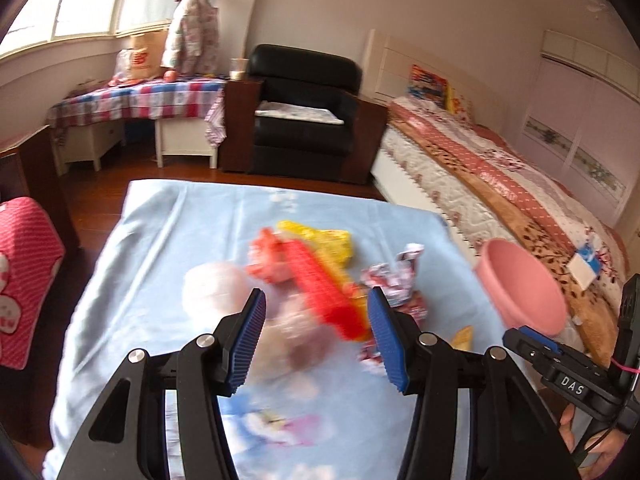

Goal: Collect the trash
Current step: 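Return the right gripper to the table toward the bread crust, then close the right gripper on the bread crust and lift it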

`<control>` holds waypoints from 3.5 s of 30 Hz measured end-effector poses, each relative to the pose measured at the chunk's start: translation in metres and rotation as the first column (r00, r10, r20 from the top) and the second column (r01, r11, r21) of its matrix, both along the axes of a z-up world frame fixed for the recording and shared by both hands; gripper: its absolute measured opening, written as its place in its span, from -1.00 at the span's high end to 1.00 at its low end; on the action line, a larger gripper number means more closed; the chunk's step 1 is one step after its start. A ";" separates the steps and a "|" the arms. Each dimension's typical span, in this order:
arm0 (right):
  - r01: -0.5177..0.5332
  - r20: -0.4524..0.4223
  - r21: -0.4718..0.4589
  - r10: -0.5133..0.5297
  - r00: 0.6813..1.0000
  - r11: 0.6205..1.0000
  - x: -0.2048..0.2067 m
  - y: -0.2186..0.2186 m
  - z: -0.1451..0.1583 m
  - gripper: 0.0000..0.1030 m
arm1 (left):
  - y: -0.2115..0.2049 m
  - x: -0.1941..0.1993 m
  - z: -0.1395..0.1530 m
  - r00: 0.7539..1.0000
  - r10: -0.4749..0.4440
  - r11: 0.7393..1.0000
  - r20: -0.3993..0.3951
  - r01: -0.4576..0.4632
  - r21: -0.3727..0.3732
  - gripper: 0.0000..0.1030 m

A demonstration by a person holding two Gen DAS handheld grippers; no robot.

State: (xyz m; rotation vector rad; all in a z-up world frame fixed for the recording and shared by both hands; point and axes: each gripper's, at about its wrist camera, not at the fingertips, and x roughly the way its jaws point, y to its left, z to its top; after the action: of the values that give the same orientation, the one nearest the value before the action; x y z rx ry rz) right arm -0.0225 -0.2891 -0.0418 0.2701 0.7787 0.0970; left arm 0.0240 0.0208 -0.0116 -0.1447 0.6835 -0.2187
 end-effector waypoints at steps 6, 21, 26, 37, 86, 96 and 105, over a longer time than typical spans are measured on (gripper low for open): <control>-0.033 -0.035 -0.021 0.032 0.999 0.999 0.007 0.016 -0.012 0.17 | 0.041 -0.009 -0.015 0.997 0.060 0.998 -0.040 -0.060 0.005 -0.01; -0.040 -0.031 -0.019 0.039 0.999 0.999 0.015 0.022 -0.014 0.17 | 0.065 -0.015 -0.040 0.991 0.059 0.998 -0.123 -0.062 -0.023 -0.01; -0.046 -0.055 -0.011 0.045 0.997 0.999 0.015 0.022 -0.021 0.17 | 0.036 -0.007 -0.045 0.993 0.011 0.999 -0.119 -0.007 0.035 -0.01; -0.040 -0.112 -0.013 0.038 0.993 0.999 0.019 0.024 -0.036 0.17 | 0.018 0.005 -0.065 0.983 0.007 0.999 -0.185 0.002 0.053 0.54; -0.066 0.012 -0.030 0.067 0.998 0.997 -0.006 0.016 -0.009 0.92 | -0.010 -0.052 -0.006 0.996 0.086 0.988 -0.011 -0.084 0.128 0.70; -0.035 0.037 -0.002 0.035 0.999 0.999 -0.010 0.002 -0.003 0.92 | -0.019 -0.054 0.008 0.997 0.074 0.987 0.016 -0.075 0.144 0.70; -0.001 0.061 0.032 -0.001 0.998 0.999 -0.014 -0.014 0.001 0.92 | -0.036 -0.051 0.019 0.998 0.046 0.990 0.040 -0.051 0.133 0.70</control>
State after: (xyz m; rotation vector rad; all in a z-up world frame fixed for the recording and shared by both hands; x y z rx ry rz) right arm -0.0365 -0.3027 -0.0407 0.2966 0.7170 0.1175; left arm -0.0272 -0.0156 0.0076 -0.0281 0.6549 -0.1283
